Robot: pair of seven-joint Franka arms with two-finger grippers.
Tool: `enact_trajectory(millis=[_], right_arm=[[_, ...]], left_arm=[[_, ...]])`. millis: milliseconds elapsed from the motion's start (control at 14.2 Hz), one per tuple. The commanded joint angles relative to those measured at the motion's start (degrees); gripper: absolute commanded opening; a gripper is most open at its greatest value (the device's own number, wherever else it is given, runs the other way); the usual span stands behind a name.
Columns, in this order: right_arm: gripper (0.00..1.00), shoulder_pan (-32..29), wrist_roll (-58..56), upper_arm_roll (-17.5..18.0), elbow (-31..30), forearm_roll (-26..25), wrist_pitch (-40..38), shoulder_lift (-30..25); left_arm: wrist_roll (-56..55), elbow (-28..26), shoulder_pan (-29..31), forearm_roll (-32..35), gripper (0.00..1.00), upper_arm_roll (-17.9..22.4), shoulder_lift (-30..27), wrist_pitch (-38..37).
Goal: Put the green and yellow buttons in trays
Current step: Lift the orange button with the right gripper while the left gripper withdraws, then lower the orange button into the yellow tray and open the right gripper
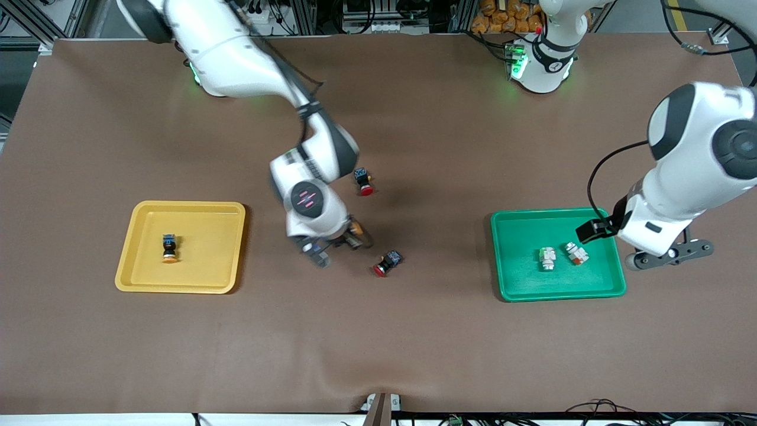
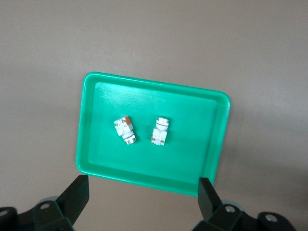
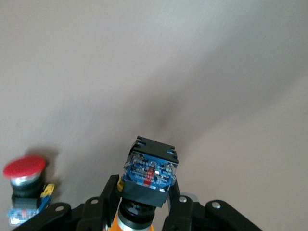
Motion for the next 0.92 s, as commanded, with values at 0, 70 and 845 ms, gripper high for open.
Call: enact_trajectory(millis=[0, 70, 845], right_arm=[[0.00, -7.2, -11.6, 1.1, 3.0, -0.7, -11.1, -1.9], [0.00, -9.5, -15.9, 0.8, 2.6, -0.8, -13.1, -2.9], [0.13, -27.6, -51.5, 0.6, -9.2, -4.7, -6.7, -2.6]], left_arm=[[1.4, 5.1, 0.6, -2.3, 1.00, -1.8, -0.8, -6.9], [1.4, 6.1, 0.7, -2.5, 1.00, -2.3, -1.0, -8.7], [17.9, 1.0, -13.6, -16.8, 1.00, 22.7, -16.6, -14.5]])
